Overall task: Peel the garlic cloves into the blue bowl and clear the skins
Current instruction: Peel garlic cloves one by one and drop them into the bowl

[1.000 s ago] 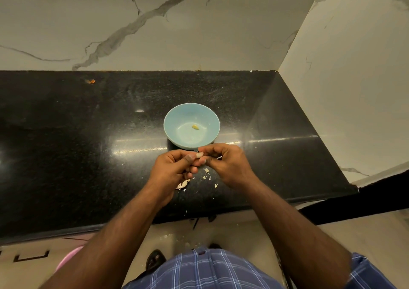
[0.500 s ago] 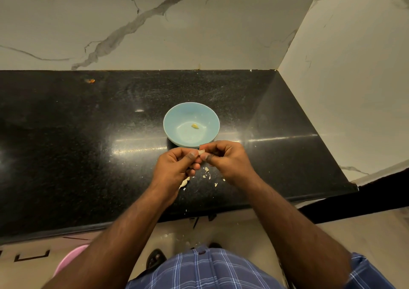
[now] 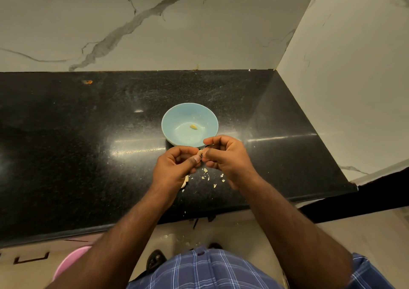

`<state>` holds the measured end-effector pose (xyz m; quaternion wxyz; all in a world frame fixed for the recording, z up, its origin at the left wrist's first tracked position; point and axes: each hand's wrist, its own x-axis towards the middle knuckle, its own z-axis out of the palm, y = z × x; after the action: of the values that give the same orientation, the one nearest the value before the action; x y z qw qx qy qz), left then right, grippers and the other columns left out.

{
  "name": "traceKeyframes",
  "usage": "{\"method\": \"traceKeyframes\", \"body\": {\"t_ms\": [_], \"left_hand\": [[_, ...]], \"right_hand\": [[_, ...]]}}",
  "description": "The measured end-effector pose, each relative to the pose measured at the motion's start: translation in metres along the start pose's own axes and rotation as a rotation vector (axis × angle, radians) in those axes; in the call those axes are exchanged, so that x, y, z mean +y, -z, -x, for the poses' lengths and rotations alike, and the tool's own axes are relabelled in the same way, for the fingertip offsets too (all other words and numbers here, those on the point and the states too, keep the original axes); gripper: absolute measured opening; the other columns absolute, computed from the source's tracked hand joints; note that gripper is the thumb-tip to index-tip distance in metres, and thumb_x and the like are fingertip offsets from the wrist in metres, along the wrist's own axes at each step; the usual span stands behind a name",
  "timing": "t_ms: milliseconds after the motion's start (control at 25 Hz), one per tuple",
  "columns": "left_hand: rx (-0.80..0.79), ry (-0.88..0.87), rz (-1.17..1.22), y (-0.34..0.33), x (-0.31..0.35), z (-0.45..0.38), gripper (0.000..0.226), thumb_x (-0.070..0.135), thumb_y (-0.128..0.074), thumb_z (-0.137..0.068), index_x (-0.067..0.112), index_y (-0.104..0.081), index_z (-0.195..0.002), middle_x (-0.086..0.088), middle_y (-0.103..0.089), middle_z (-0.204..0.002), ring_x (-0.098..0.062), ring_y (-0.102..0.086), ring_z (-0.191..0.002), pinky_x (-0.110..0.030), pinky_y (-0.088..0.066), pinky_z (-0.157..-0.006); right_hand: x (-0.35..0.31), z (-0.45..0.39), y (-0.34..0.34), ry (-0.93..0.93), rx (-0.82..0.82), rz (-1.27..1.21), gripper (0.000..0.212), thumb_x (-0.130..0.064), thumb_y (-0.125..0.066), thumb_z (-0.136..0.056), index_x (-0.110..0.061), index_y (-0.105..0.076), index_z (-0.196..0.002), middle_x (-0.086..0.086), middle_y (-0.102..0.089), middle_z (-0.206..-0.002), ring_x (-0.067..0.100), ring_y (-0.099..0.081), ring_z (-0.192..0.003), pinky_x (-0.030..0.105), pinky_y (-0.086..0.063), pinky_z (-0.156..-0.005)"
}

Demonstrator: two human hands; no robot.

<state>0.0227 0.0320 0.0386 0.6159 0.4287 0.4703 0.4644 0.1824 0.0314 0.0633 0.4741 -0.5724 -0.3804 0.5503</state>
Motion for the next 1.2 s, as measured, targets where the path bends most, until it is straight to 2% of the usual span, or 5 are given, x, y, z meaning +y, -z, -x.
{"method": "traceKeyframes", "body": {"t_ms": [360, 640, 840, 1080, 1200], "left_hand": [[-0.052, -0.067, -0.024, 0.001, 0.003, -0.005, 0.018, -0.005, -0.07, -0.089, 0.007, -0.076, -0.102, -0.014, -0.079, -0.093, -0.029, -0.077, -0.09, -0.037, -0.062, -0.083], [-0.039, -0.065, -0.042, 0.002, 0.002, -0.009, 0.019, -0.004, -0.072, -0.087, 0.009, -0.077, -0.099, -0.009, -0.08, -0.091, -0.02, -0.077, -0.085, -0.024, -0.059, -0.072], [-0.032, -0.061, -0.044, 0.004, -0.005, -0.013, 0.018, -0.004, -0.073, -0.086, 0.006, -0.077, -0.1, -0.011, -0.079, -0.094, -0.027, -0.077, -0.09, -0.035, -0.061, -0.08], [-0.049, -0.044, 0.038, -0.002, -0.002, -0.011, 0.018, -0.008, -0.069, -0.087, 0.005, -0.076, -0.099, -0.008, -0.079, -0.086, -0.013, -0.075, -0.077, -0.021, -0.057, -0.067], [-0.03, -0.03, 0.08, 0.004, -0.005, -0.016, 0.017, -0.002, -0.07, -0.088, 0.005, -0.075, -0.102, -0.013, -0.077, -0.087, -0.018, -0.072, -0.078, -0.023, -0.058, -0.068]], "right_hand": [[-0.003, -0.005, 0.004, 0.094, -0.033, 0.141, 0.027, 0.01, -0.07, -0.081, -0.005, -0.068, -0.105, 0.015, -0.075, -0.089, 0.018, -0.072, -0.079, 0.028, -0.056, -0.067], [-0.003, -0.005, 0.002, 0.131, -0.032, 0.198, 0.024, 0.005, -0.074, -0.082, -0.011, -0.069, -0.1, 0.013, -0.076, -0.088, 0.02, -0.073, -0.081, 0.031, -0.06, -0.073], [0.0, -0.006, 0.002, 0.124, -0.009, 0.233, 0.025, 0.001, -0.076, -0.081, -0.014, -0.068, -0.098, 0.01, -0.076, -0.086, 0.02, -0.073, -0.08, 0.034, -0.06, -0.074], [-0.002, -0.005, -0.001, 0.152, 0.006, 0.232, 0.023, -0.001, -0.076, -0.083, -0.012, -0.068, -0.1, 0.005, -0.074, -0.082, 0.014, -0.071, -0.076, 0.029, -0.059, -0.071], [-0.006, -0.005, 0.001, 0.119, -0.042, 0.153, 0.025, 0.002, -0.074, -0.084, -0.007, -0.068, -0.107, 0.011, -0.075, -0.09, 0.018, -0.073, -0.083, 0.029, -0.059, -0.074]]}}
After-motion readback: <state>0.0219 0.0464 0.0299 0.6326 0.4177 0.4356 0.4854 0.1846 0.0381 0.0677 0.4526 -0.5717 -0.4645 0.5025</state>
